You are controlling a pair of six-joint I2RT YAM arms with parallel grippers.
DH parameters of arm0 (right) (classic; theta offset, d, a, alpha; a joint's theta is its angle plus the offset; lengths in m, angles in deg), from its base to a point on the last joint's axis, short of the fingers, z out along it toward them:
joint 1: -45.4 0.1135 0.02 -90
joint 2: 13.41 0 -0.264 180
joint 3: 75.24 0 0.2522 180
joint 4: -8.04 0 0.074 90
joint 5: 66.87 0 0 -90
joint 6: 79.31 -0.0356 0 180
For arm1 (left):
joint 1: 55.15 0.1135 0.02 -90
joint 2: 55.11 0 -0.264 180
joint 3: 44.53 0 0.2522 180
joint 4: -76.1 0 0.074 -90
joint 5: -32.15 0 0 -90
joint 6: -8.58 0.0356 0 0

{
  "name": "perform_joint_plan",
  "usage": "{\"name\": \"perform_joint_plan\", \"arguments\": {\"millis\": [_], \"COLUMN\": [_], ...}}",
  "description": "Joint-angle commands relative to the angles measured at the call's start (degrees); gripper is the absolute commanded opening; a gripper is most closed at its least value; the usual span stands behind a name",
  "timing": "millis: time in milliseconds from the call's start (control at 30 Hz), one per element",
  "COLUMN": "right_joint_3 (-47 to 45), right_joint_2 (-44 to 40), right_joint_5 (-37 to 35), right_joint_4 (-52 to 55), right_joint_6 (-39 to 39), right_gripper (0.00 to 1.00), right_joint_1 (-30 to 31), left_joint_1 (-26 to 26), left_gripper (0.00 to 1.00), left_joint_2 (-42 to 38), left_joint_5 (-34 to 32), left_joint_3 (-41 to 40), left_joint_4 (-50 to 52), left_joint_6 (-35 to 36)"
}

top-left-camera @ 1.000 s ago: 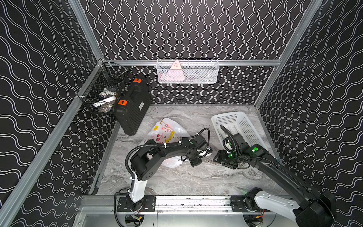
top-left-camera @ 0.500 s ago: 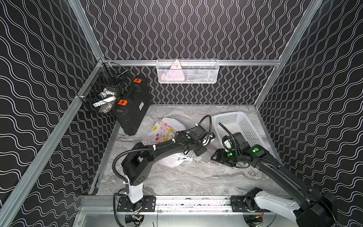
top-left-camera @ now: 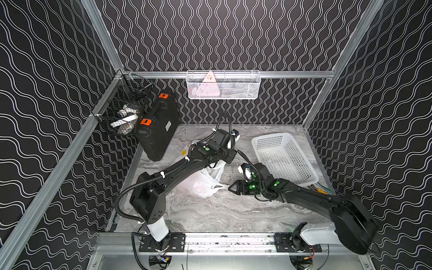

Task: Place the oranges into plastic bags & tie knots
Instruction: Adjust the plastic bag at the center of the board.

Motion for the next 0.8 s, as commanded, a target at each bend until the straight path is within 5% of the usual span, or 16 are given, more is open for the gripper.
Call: {"name": "perform_joint_plan", "arguments": {"millis": [0, 300, 600, 767], "right_joint_3": [0.32, 2.83, -4.75, 1.07], "right_joint_2": [5.19, 12.5, 5.0, 8.75], "right_joint_5": [0.57, 1.43, 1.26, 1.19], "right_joint_4": [-16.11, -18.27, -17.77, -9.26], "right_joint_6": [-0.37, -3.35, 23.19, 37.58], "right_gripper": [0.71, 0.77, 0.85, 0.85], "right_joint_1": [0.08, -0.01, -1.33, -1.1], "left_joint_1": [1.0, 2.06, 2.42, 2.59], "left_gripper": [0.0, 0.0, 0.0, 0.0], "left_joint_2": [-0.2, 0.97, 1.96, 1.87], "left_joint_5": [2.33, 3.25, 4.8, 5.07], "left_joint_3": [0.67, 2.07, 3.33, 3.22], "left_joint_4": [-0.29, 0.44, 1.58, 1.86], "left_joint_6": [-0.84, -0.48, -0.27, -0.46]}}
